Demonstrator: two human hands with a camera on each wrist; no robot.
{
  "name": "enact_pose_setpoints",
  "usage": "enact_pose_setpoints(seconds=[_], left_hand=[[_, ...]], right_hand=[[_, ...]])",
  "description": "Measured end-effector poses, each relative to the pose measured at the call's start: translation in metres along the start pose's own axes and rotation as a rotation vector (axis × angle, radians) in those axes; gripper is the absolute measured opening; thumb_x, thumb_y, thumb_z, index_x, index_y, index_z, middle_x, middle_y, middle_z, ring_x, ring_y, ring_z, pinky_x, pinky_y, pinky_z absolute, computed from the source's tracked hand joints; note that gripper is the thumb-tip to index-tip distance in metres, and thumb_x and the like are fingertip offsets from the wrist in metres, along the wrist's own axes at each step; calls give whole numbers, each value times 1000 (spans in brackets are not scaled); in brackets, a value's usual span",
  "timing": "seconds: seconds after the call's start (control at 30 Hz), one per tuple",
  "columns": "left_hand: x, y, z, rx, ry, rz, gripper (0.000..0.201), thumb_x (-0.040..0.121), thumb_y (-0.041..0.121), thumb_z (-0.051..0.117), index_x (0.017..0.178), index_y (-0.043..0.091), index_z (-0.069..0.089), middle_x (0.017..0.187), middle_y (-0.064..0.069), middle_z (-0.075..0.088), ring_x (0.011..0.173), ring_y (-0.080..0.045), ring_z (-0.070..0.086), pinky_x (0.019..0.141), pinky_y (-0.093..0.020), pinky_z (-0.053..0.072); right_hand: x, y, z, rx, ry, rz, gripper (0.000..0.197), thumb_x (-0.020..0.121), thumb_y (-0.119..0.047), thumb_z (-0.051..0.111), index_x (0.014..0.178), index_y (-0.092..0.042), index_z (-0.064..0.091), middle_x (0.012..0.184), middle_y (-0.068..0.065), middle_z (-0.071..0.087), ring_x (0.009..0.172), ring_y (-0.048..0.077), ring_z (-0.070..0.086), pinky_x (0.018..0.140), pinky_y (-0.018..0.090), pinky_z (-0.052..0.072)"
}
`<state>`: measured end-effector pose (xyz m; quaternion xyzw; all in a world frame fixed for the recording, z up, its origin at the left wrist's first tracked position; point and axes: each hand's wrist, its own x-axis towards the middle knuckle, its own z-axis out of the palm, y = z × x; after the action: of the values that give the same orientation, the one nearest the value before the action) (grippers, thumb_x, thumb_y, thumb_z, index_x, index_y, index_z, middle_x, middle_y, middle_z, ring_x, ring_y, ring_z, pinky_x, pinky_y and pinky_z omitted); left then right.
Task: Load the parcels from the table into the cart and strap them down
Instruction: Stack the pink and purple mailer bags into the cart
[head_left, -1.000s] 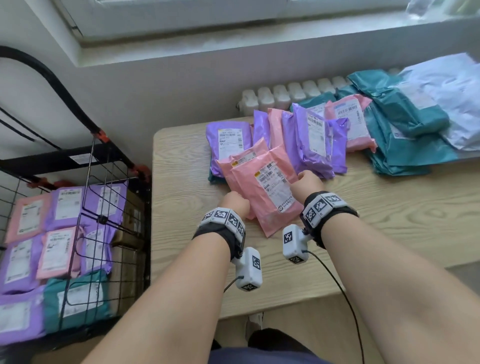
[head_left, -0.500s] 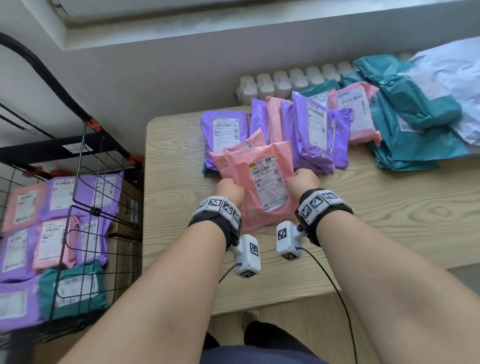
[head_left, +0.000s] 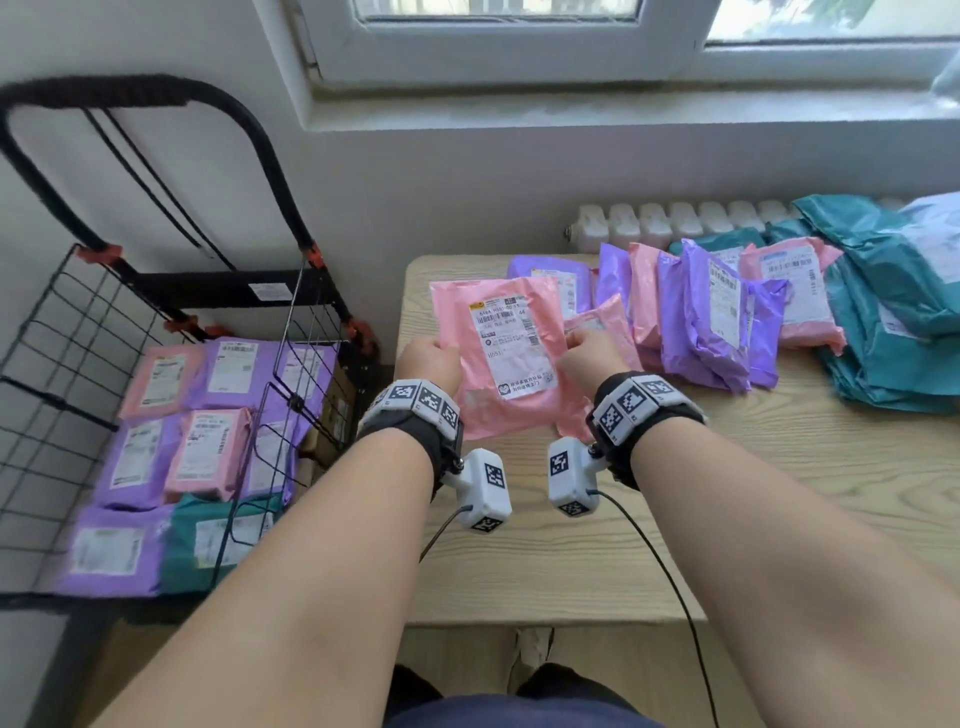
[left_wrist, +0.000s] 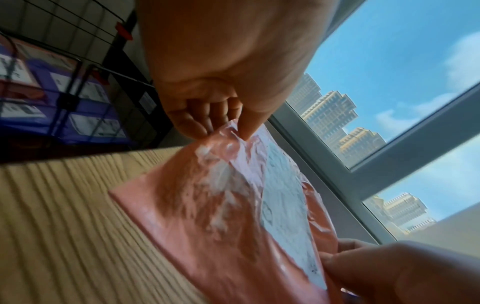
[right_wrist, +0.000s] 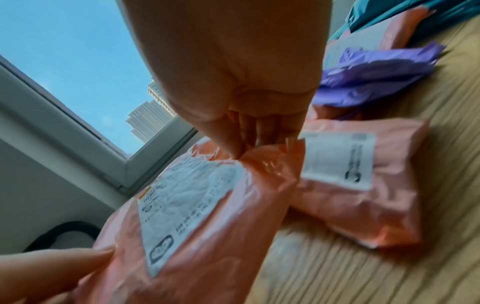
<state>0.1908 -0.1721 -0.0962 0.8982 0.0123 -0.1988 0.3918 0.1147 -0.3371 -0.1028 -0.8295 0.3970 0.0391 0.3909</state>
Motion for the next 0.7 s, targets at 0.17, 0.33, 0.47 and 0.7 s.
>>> enact_pose_setpoints(seconds=[0.17,0.33,0.47,0.7], left_hand=[[14,-60,-67,61,-144,-116,26,89,24,53,91,0,62,87,-10,62,80,-26,59,71,-28,47],[29,-135,-136,165,-184,-190,24,85,12,55,104,0,62,103,-16,65,93,-32,67,85,-41,57],[38,-190,-202,141,-134,-173,20,88,4,49,101,5,63,94,-13,64,85,-30,68,81,-39,58],[65,-260,-291,11,19,-192,27,88,6,52,111,5,64,108,-18,68,96,-35,68,80,-42,59]], right_hand=[[-26,-63,59,51,41,-18,27,88,-1,48,105,-9,68,103,11,67,99,28,61,86,30,47],[-63,-125,142,94,20,0,24,94,-6,47,109,-10,66,103,9,67,83,22,56,68,26,41],[-93,-168,214,76,-42,-7,25,93,-7,46,110,-11,63,109,9,66,93,24,60,79,35,50],[-130,-228,299,-38,-255,-159,35,94,-9,46,127,-12,56,120,7,63,107,24,59,92,34,49]])
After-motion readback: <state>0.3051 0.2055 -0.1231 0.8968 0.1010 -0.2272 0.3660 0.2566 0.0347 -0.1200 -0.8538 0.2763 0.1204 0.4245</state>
